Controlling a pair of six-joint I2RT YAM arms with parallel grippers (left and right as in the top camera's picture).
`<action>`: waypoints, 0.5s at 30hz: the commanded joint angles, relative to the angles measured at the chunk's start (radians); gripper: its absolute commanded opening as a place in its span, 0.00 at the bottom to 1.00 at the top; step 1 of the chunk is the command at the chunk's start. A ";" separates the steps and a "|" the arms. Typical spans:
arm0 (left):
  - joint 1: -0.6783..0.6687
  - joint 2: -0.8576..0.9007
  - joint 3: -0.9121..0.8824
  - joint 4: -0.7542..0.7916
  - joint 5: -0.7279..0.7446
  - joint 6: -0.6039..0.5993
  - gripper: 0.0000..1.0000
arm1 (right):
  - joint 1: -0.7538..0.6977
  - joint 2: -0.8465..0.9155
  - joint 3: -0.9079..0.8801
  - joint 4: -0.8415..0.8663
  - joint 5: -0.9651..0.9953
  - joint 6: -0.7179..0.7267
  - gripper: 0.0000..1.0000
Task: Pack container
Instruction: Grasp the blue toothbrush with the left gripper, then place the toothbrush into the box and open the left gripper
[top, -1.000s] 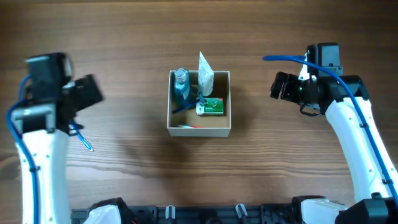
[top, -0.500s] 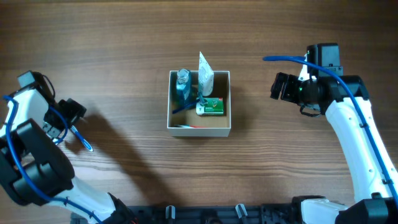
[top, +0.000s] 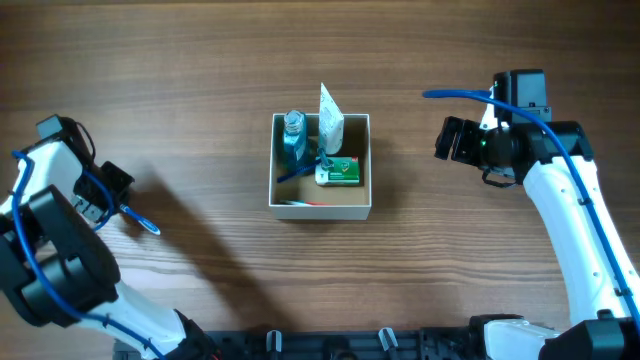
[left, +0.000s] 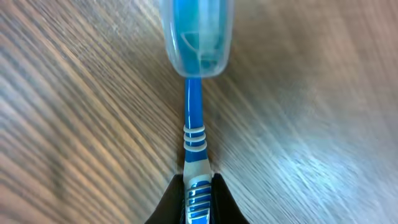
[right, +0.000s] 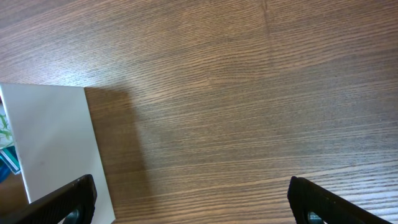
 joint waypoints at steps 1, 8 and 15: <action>-0.083 -0.202 0.013 0.004 0.038 0.080 0.04 | -0.002 0.006 -0.008 0.001 -0.008 -0.012 1.00; -0.584 -0.637 0.014 0.022 0.215 0.640 0.04 | -0.002 0.006 -0.008 0.022 -0.008 -0.011 1.00; -1.002 -0.630 0.013 -0.049 0.221 1.183 0.04 | -0.002 0.006 -0.008 0.024 -0.008 -0.010 1.00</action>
